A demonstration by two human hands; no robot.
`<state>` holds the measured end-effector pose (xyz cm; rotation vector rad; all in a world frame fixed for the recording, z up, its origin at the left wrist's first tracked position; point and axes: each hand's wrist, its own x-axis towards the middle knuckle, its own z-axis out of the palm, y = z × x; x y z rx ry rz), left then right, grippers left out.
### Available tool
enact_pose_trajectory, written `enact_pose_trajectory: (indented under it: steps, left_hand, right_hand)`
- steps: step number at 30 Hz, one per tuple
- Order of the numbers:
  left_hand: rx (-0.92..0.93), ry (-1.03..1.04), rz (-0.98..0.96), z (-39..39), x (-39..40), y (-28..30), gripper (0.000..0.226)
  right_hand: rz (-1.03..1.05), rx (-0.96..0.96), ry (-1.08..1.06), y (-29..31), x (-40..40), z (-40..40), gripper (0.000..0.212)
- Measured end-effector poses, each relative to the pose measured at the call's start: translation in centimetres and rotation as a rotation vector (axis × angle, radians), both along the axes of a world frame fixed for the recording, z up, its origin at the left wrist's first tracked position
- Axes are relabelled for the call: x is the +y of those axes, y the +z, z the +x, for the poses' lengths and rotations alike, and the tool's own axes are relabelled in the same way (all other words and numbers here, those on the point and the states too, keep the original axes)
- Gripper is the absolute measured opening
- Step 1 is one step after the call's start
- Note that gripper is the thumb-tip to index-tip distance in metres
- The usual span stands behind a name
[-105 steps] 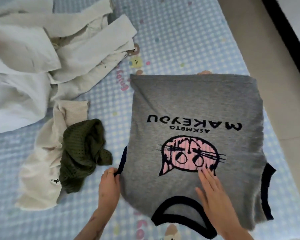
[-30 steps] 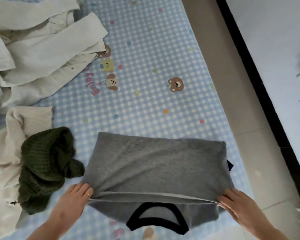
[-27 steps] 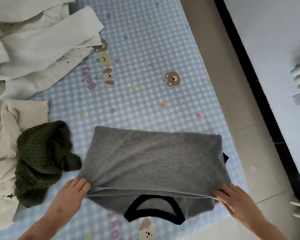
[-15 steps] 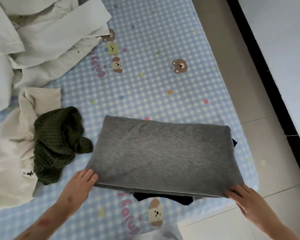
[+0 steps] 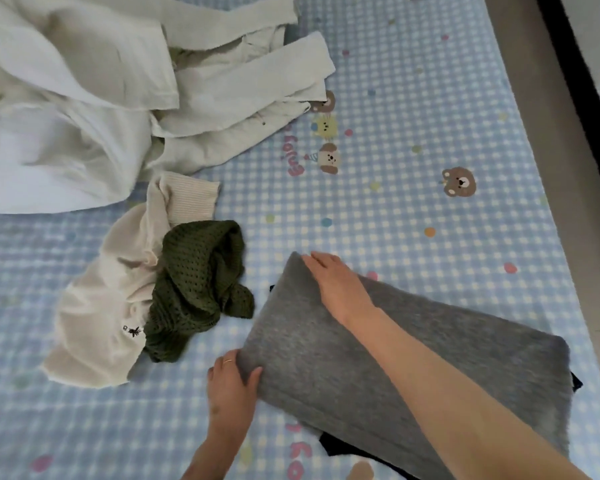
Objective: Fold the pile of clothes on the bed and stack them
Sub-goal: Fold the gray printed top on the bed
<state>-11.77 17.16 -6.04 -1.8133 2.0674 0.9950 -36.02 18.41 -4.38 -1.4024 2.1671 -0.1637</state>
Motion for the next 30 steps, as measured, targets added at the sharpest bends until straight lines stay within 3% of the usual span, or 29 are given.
enact_pose_trajectory:
  steps: [3,5,10,16,23,28,30]
  left_hand:
    - [0.001,0.046,0.115,-0.4,-0.6,-0.2,0.029]
    - [0.099,0.108,0.148,0.0,-0.8,-0.1,0.014]
    - [0.294,0.23,0.154,0.9,-0.9,0.6,0.023]
    - [0.454,0.274,0.212,0.6,1.2,4.0,0.02]
    - [0.593,0.066,0.231,-3.8,8.6,7.6,0.034]
    - [0.59,-0.148,0.098,-8.8,16.0,7.3,0.01]
    - [0.59,-0.243,0.078,-10.5,18.9,7.0,0.01]
  right_hand:
    - [0.08,0.019,0.214,-1.6,-4.0,-0.2,0.065]
    - [0.082,0.048,0.274,-2.4,-5.4,-0.2,0.061]
    - [0.054,0.087,0.295,-2.6,-6.5,-0.6,0.03]
    - [-0.018,-0.01,0.28,0.8,-4.7,-4.0,0.019]
    - [0.002,-0.154,0.223,5.7,3.3,-10.7,0.024]
    - [0.063,-0.179,0.188,6.8,11.2,-15.2,0.023]
    - [0.067,-0.192,0.164,6.9,14.3,-16.8,0.024]
